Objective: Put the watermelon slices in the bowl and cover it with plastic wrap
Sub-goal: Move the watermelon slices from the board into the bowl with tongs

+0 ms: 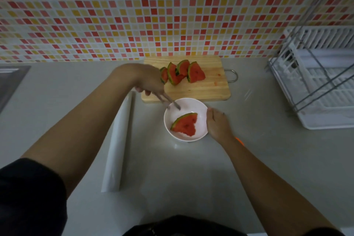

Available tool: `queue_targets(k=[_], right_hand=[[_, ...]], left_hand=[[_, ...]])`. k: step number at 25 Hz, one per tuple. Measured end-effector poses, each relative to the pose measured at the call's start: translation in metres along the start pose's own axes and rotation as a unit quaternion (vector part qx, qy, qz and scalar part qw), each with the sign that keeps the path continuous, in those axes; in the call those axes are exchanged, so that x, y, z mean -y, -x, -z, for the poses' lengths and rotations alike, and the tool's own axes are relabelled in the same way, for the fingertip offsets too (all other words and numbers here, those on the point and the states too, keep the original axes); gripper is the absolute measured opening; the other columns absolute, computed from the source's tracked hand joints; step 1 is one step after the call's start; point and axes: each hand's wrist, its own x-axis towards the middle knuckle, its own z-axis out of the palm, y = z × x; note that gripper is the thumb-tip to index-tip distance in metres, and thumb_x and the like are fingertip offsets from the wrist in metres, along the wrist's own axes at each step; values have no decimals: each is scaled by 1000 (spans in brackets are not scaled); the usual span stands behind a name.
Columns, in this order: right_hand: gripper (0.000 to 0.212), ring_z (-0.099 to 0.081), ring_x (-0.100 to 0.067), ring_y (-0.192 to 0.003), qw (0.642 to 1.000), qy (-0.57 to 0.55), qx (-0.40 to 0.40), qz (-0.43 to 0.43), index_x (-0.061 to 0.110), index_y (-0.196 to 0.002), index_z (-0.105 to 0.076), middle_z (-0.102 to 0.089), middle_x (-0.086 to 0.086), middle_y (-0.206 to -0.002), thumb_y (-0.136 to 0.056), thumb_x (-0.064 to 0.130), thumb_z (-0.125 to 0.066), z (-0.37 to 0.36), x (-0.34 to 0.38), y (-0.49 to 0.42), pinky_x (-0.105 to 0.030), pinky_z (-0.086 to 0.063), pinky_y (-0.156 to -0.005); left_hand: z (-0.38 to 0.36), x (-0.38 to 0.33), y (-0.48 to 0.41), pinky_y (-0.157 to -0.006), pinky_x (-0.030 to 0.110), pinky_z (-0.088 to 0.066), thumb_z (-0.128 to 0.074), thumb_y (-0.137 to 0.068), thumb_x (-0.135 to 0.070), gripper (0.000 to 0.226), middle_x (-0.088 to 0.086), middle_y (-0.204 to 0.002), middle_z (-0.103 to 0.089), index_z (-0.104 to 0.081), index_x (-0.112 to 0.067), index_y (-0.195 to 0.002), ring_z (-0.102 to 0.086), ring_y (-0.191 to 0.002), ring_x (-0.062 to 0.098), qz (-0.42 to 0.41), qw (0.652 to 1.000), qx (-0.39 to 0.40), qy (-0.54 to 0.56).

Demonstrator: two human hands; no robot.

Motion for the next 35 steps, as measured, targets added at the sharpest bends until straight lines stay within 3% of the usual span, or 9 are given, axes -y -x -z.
queue_targets(k=[2,5,9,12,18,22,26,31,35], right_hand=[[40,-59,-33,-87,1000,6,-3,3,5,-76,-56,-65,-25,-93,-98,24,-29,-1,-1,-1,-34,-39,-77],[41,-59,-37,-88,1000,10,-3,9,5,-75,-56,-65,-28,-91,-98,25,-29,0,-2,-2,-39,-42,-82],[39,-60,-38,-85,1000,9,-3,17,9,-71,-52,-65,-27,-85,-98,25,-29,0,-1,-1,-38,-41,-76],[41,-59,-39,-87,1000,2,-1,16,2,-77,-57,-64,-29,-86,-98,24,-29,-1,-2,-3,-42,-43,-82],[39,-60,-35,-83,1000,-17,1,16,11,-72,-53,-64,-22,-82,-98,28,-28,-2,-7,-3,-31,-37,-71],[45,-60,-33,-93,999,-32,-2,-12,7,-86,-61,-66,-21,-97,-96,34,-27,-6,-10,-5,-34,-39,-80],[43,-60,-34,-92,999,-38,-5,-21,15,-74,-55,-66,-24,-95,-91,40,-24,-7,-10,-6,-32,-35,-76],[55,-61,-36,-95,999,-33,-21,-30,4,-88,-65,-67,-26,-97,-94,40,-24,-10,-9,-8,-38,-43,-83],[48,-55,-24,-77,998,-50,-18,-46,16,-62,-53,-61,-8,-74,-92,42,-24,-10,-9,-9,-29,-33,-72]], left_hand=[[7,1,-5,-50,25,-39,-62,-74,-60,46,-5,-55,-64,-66,-19,-52,-56,-53,16,-17,992,-106,69],[-11,-9,-29,-53,25,-43,-57,-86,-34,35,4,-64,-63,-70,-3,-74,-54,-58,20,30,939,-212,271],[-41,-24,-54,-68,32,-46,-56,-86,-27,31,5,-65,-59,-55,-9,-61,-51,-58,22,65,901,-220,367],[-46,-28,-74,-70,35,-43,-60,-85,-30,31,13,-83,-63,-50,-14,-62,-51,-69,25,70,877,-236,413],[-52,-8,-86,-53,27,-40,-65,-83,-16,13,10,-73,-61,-67,-11,-71,-46,-57,18,70,824,-246,506],[-58,46,-51,-43,16,-34,-68,-81,-19,13,-1,-58,-57,-76,-12,-74,-42,-50,10,-43,837,-159,522],[-73,68,-22,-46,16,-35,-67,-83,-10,12,0,-55,-57,-75,-2,-81,-44,-50,9,-63,883,-55,461],[-80,44,-8,-44,14,-38,-66,-85,-12,12,-7,-53,-57,-77,-10,-82,-44,-45,5,-96,920,-51,376],[-74,52,-2,-45,12,-38,-65,-85,-19,14,-8,-57,-61,-78,-15,-84,-47,-50,5,-80,943,-74,315]])
